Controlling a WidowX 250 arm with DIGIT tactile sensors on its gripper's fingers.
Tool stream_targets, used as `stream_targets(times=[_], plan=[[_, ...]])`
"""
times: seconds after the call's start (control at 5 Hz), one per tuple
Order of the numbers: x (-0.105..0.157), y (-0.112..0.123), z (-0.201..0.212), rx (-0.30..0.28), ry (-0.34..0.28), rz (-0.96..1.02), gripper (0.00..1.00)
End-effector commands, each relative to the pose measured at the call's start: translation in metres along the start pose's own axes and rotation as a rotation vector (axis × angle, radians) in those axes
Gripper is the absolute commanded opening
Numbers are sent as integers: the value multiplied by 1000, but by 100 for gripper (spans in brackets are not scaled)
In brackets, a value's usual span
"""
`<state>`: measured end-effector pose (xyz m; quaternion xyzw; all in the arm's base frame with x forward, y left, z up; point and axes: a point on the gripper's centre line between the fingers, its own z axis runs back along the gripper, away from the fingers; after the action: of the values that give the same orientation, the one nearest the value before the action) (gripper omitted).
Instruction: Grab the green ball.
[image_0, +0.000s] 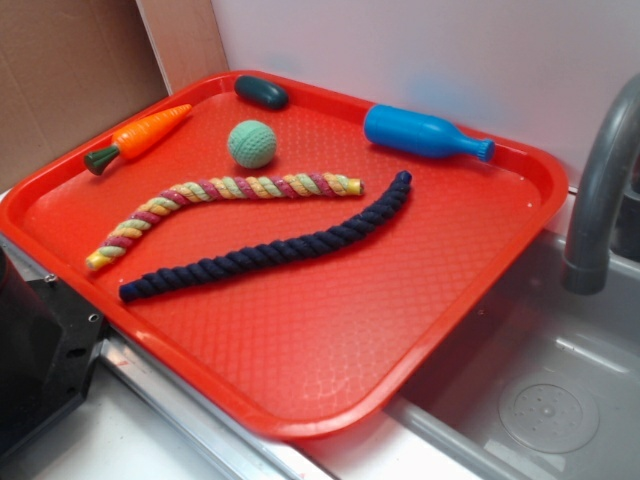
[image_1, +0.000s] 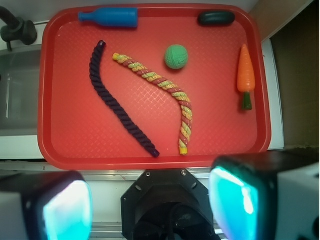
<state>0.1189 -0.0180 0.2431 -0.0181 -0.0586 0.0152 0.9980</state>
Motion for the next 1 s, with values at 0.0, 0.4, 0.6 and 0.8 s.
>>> stream_targets(times=[0.0, 0.4, 0.6, 0.8], plan=[[0, 0, 0, 0, 0, 0, 100], [89, 31, -82, 2, -57, 375, 100], [115, 46, -111, -22, -138, 526, 100], [131, 68, -144, -10, -117, 546, 100]])
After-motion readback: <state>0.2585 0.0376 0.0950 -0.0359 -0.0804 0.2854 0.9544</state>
